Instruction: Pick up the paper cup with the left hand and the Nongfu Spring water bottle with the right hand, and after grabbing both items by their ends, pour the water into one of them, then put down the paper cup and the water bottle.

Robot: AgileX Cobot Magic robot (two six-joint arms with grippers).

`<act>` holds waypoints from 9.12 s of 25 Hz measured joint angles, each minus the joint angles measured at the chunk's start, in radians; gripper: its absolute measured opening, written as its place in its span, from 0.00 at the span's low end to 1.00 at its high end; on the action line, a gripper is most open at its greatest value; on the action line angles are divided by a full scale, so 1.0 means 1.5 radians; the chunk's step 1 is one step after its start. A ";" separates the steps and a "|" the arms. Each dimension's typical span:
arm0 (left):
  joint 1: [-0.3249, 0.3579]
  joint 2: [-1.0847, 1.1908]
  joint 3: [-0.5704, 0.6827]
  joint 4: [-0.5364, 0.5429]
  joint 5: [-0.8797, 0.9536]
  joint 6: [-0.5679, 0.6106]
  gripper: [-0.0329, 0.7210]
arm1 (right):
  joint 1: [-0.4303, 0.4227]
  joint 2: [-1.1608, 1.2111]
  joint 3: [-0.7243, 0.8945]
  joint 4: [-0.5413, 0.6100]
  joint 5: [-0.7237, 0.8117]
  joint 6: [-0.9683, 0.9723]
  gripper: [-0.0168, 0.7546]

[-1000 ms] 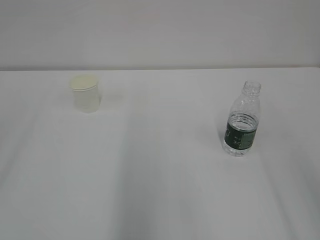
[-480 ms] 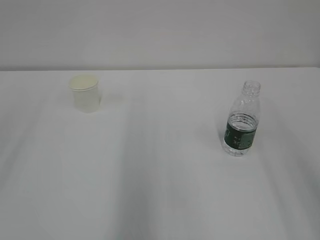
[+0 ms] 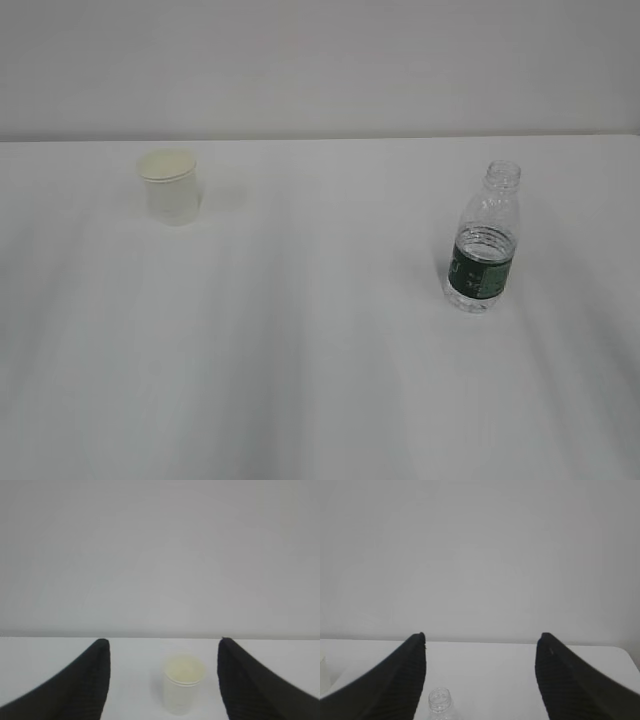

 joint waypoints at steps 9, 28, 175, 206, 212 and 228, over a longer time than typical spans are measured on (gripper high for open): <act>-0.107 0.085 0.029 0.011 -0.085 0.000 0.67 | 0.000 0.001 0.088 0.010 -0.042 0.000 0.65; -0.115 0.320 0.029 -0.022 -0.239 -0.031 0.67 | 0.118 0.235 0.154 -0.084 -0.307 0.075 0.64; -0.115 0.596 0.101 0.235 -0.568 -0.109 0.60 | 0.123 1.029 -0.025 -0.130 -0.849 0.187 0.57; -0.115 0.596 0.101 0.228 -0.568 -0.109 0.60 | 0.123 0.826 0.150 -0.146 -0.832 0.097 0.52; -0.115 0.596 0.101 0.210 -0.568 -0.109 0.60 | 0.123 0.779 0.175 -0.146 -0.832 0.089 0.52; -0.115 0.647 0.027 0.122 -0.568 -0.109 0.85 | 0.123 0.777 0.184 -0.162 -0.832 0.087 0.52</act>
